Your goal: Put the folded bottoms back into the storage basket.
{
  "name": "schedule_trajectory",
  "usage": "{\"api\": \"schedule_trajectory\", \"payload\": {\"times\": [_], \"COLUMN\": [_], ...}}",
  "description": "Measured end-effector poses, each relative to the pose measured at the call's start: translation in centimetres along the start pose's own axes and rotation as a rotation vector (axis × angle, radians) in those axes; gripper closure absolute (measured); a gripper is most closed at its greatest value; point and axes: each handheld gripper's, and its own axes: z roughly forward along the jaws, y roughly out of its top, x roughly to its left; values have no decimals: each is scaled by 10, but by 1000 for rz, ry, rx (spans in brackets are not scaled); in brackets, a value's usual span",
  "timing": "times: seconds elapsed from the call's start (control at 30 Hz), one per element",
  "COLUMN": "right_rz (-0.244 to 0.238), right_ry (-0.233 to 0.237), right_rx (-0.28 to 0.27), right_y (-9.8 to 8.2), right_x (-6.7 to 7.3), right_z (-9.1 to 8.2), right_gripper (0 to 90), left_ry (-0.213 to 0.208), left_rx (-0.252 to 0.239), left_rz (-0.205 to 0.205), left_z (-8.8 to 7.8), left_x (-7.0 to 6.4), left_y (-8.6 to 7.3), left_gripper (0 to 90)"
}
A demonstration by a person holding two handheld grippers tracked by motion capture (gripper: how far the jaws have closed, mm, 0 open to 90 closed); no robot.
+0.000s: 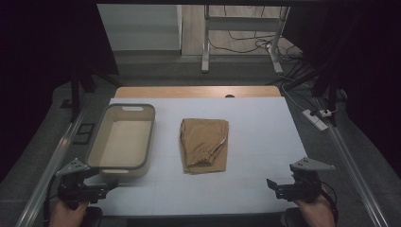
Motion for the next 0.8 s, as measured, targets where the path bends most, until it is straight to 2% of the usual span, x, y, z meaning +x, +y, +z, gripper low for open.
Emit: {"api": "schedule_trajectory", "payload": {"times": [0.07,0.1,0.17,0.47,0.57,0.63,0.8], "right_rz": [1,17,20,11,-3,-6,-8], "right_ry": [6,31,39,58,62,58,52], "right_rx": [-4,-9,-13,-5,3,7,20], "right_y": [0,0,0,0,0,0,0], "right_x": [-1,-1,-1,-1,0,0,1], "right_z": [-1,-1,-2,-1,0,0,1], "right_gripper": [0,0,0,0,0,0,0], "left_ry": [-11,-16,-15,15,4,-21,-39], "left_rx": [2,4,3,27,24,25,30], "left_rz": [-1,-1,-1,40,43,42,55], "left_z": [0,0,0,2,2,2,2], "left_x": [1,1,1,-5,-4,-3,-3], "left_y": [0,0,0,1,1,1,2], "left_gripper": [50,54,52,40,37,36,33]}}
